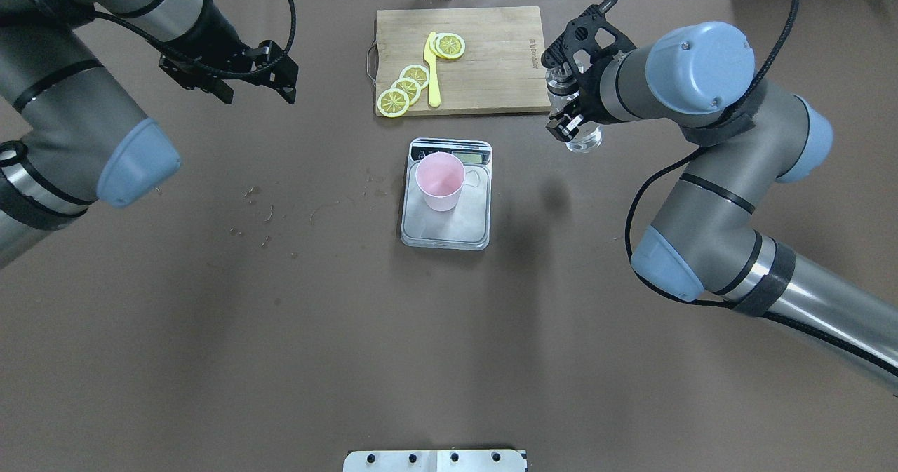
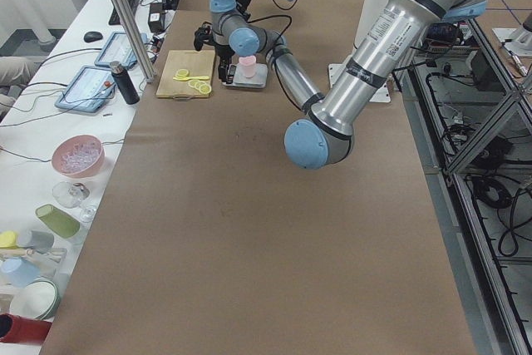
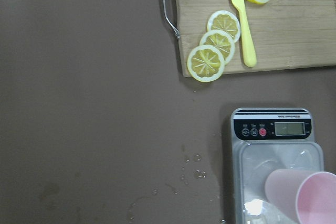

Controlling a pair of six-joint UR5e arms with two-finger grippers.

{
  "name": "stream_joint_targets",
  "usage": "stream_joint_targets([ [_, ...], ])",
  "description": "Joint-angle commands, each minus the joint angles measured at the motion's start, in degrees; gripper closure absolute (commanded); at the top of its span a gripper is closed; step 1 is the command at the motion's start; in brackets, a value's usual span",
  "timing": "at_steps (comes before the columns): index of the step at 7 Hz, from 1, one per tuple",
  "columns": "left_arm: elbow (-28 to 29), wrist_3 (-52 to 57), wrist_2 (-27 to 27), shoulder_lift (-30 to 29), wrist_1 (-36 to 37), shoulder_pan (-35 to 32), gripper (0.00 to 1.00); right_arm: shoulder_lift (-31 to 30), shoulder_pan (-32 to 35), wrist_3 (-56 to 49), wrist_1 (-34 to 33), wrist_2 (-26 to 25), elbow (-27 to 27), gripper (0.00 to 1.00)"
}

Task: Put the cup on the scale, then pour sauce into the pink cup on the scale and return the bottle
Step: 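Release the cup and withdraw the left gripper while the right gripper lifts the bottle, then move the held bottle over the pink cup with the right gripper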

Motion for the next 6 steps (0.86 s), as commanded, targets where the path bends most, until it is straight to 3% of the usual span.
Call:
stream_joint_targets([
  [1,-0.44,7.7,-0.8,4.24,0.27,-3.86,0.03,2.24,-0.95,-5.47,-5.02,-3.45,0.46,1.0],
  [6,-0.26,11.85,-2.38,8.3,0.27,-6.33,0.03,9.63,-6.13,-11.2,-17.67,-18.02,-0.34,1.0],
])
